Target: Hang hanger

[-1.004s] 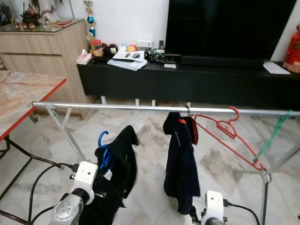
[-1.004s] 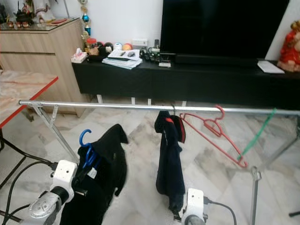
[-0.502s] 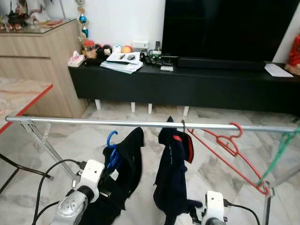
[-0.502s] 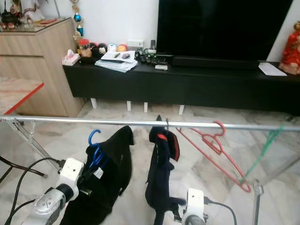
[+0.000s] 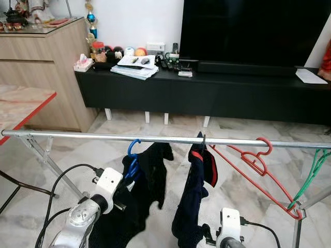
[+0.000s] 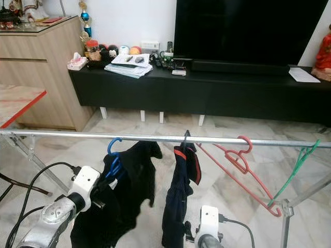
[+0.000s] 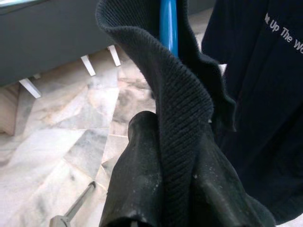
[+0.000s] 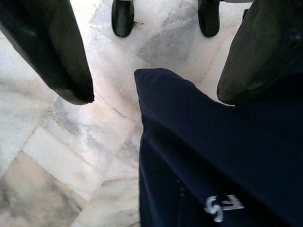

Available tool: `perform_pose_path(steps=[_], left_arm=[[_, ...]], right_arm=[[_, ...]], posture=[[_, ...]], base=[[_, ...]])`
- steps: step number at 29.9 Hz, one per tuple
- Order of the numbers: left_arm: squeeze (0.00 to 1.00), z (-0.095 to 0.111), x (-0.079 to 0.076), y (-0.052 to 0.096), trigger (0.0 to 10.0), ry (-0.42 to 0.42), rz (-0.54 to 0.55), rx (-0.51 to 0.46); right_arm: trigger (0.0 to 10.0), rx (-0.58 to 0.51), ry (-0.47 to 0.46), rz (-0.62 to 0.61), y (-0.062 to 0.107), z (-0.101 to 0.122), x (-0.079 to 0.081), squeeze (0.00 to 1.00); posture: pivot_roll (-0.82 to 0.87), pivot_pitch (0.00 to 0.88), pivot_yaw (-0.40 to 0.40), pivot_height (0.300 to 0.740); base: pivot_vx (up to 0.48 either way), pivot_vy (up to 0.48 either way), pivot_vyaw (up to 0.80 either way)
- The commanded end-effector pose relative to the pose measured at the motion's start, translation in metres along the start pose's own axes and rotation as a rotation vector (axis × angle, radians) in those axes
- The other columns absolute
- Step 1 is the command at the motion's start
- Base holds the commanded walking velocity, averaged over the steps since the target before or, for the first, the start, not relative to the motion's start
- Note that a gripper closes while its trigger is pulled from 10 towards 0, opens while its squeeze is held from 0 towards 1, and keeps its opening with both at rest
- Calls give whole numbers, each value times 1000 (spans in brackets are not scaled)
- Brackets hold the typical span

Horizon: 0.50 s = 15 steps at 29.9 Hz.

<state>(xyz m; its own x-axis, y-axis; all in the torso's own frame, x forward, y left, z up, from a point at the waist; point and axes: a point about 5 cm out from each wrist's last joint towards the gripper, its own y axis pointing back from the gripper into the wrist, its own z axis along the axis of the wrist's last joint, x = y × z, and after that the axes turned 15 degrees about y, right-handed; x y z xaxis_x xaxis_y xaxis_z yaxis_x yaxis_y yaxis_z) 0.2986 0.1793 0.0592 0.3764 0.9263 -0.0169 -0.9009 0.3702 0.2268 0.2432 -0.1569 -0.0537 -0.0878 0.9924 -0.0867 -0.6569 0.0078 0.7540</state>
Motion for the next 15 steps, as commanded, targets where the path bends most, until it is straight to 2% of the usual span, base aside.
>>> perform_pose_path(steps=[1,15], left_arm=[[0,14,5,-7,10000,-39,19,-31],[0,30,20,-31,10000,-40,165,6]], right_arm=[[10000,4,8,0,0,0,1,0],[10000,4,7,-1,0,0,1,0]], posture=[[81,2,9,740],[70,4,17,740]], base=[[0,0,0],[0,0,0]])
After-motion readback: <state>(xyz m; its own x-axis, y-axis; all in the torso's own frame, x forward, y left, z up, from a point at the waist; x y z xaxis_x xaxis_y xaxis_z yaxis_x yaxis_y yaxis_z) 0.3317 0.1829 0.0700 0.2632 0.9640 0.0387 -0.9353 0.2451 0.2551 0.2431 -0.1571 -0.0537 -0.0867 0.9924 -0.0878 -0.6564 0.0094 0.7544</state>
